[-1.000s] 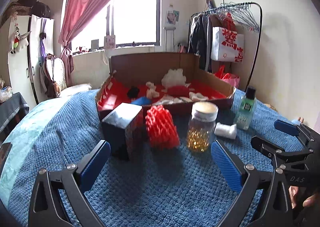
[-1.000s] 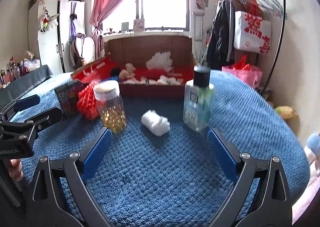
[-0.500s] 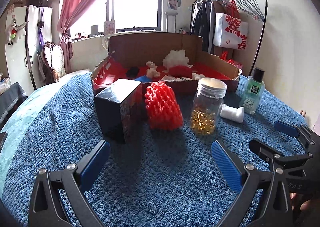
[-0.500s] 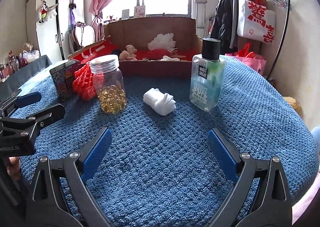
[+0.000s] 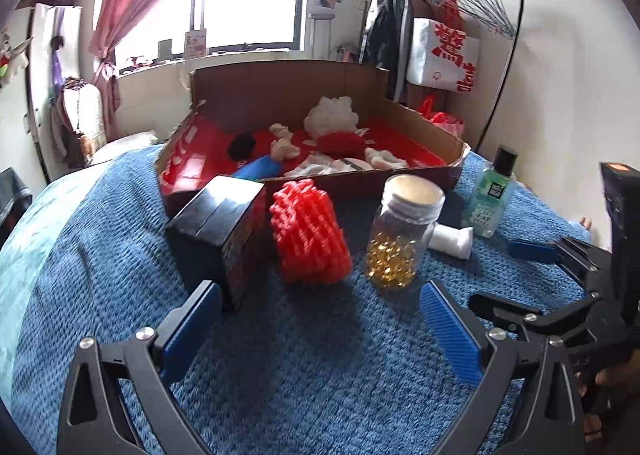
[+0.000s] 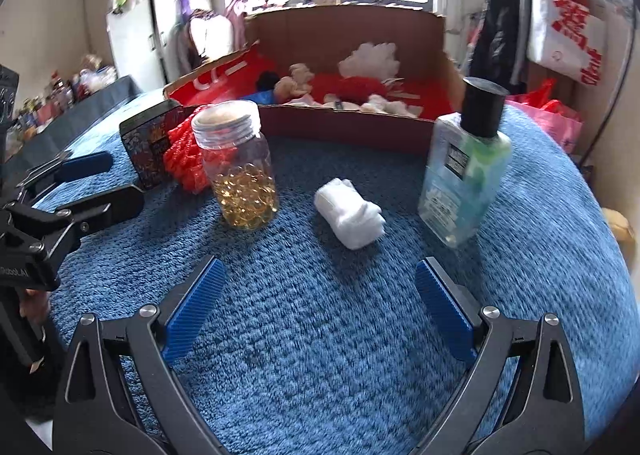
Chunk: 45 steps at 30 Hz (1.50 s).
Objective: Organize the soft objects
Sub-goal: 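Grasp the red mesh net with the left tool while the right tool grasps the white rolled cloth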
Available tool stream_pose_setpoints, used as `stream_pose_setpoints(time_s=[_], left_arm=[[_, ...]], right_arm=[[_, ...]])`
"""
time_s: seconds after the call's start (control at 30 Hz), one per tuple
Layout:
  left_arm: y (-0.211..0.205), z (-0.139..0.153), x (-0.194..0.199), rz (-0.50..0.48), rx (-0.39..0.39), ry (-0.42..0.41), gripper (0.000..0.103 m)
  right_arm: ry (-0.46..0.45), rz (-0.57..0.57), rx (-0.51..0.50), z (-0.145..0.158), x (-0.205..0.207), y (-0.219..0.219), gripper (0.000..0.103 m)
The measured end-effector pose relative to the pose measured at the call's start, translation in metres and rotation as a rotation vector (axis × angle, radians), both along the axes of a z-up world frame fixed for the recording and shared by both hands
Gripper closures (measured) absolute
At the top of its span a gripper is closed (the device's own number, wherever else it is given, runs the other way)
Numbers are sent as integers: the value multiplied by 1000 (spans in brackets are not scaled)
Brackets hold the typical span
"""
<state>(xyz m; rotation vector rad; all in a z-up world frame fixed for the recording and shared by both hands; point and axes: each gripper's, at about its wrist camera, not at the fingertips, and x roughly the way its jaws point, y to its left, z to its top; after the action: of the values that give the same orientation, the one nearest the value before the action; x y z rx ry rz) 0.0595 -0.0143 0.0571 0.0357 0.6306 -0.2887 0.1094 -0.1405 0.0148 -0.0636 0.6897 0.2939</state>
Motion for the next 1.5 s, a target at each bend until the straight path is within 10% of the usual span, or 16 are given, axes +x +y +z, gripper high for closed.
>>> stream_pose_setpoints(time_s=[1.1, 1.23, 1.37, 1.5], left_arm=[[-22, -9, 58, -14, 103, 84, 27], [-22, -16, 65, -15, 104, 113, 31], [-21, -20, 69, -40, 75, 144, 58], [-20, -15, 63, -47, 57, 134, 62]], right_arm=[[91, 259, -168, -1, 56, 13, 37], [101, 253, -187, -5, 61, 13, 46], [109, 255, -177, -8, 63, 12, 81], [79, 237, -169, -2, 57, 9, 86]])
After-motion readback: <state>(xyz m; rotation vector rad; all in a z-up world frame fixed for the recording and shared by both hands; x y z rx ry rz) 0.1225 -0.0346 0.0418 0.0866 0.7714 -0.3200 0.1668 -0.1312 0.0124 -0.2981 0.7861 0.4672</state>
